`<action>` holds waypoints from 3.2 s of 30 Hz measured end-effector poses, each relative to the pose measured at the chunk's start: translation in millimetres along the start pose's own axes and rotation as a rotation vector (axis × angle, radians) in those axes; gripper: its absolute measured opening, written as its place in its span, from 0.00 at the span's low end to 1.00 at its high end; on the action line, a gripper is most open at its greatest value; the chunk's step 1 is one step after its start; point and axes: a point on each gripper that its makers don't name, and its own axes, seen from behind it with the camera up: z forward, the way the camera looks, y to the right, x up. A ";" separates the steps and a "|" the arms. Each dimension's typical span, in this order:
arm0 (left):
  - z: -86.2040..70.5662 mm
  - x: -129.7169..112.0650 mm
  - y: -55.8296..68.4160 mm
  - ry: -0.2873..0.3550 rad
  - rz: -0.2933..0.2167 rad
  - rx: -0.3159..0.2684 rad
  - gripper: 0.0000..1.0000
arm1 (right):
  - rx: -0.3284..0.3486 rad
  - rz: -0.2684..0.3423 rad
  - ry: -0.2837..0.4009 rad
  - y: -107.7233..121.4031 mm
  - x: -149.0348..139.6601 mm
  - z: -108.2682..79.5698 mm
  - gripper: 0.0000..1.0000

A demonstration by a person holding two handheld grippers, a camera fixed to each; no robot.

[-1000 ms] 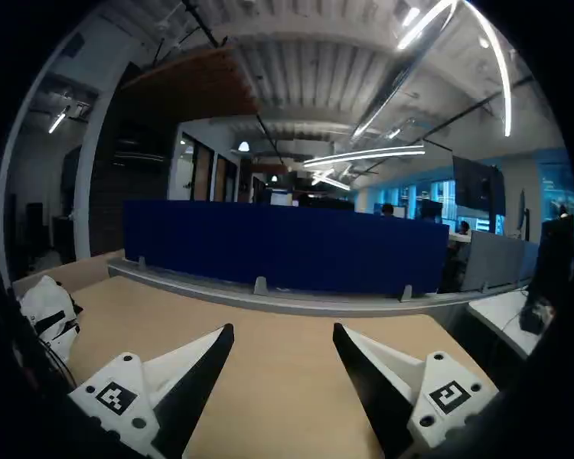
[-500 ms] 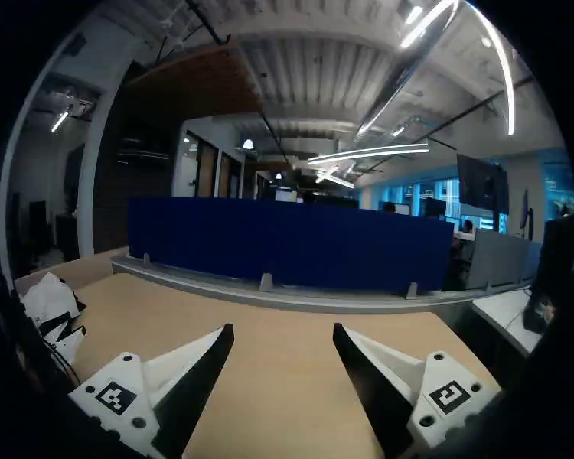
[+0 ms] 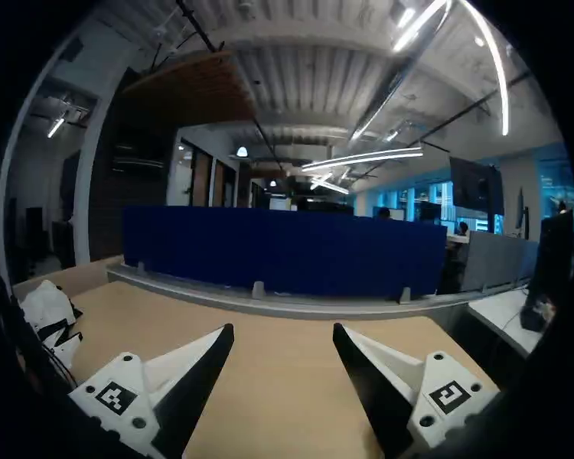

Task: Fold towel

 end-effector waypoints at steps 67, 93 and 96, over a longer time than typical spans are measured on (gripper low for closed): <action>0.8 0.4 -0.7 0.000 -0.001 0.000 0.94 | -0.074 0.119 0.048 83.7 -163.9 11.5 1.00; -0.1 -0.2 -0.5 0.000 -0.001 0.000 0.94 | -0.084 0.059 0.081 79.3 -165.3 5.3 1.00; 0.1 -0.2 -0.5 0.000 -0.001 0.000 0.94 | -0.086 0.057 0.081 80.1 -165.3 5.5 1.00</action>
